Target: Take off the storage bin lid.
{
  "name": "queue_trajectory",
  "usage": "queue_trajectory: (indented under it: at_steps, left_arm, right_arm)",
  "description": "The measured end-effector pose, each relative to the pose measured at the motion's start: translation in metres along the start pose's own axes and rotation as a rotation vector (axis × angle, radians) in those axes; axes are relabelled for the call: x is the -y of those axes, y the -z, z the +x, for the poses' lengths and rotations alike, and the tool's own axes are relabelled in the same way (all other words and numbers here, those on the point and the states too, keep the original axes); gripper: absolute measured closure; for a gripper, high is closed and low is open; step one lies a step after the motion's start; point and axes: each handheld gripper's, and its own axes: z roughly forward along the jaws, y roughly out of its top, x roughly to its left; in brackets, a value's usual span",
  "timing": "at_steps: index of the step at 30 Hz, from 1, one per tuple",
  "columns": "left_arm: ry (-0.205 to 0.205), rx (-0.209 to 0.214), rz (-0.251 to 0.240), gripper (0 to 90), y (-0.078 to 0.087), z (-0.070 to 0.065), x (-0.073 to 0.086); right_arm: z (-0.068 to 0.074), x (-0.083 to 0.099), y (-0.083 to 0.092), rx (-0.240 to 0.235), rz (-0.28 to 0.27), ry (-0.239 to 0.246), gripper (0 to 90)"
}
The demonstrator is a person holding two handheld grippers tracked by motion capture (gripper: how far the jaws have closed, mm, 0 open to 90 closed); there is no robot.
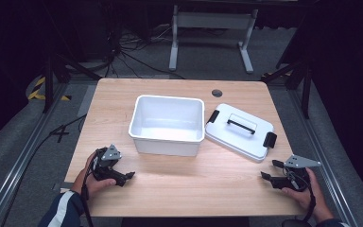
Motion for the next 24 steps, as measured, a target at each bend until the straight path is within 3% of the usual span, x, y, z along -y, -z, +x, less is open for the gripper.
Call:
queue_trajectory:
  at_steps: [24]
  left_arm:
    - [0.006,-0.005,-0.001,0.2,-0.0002,-0.0003,0.0000]
  right_arm:
    - [0.0015,-0.0007,-0.0021,0.034,0.009,-0.029,18.2]
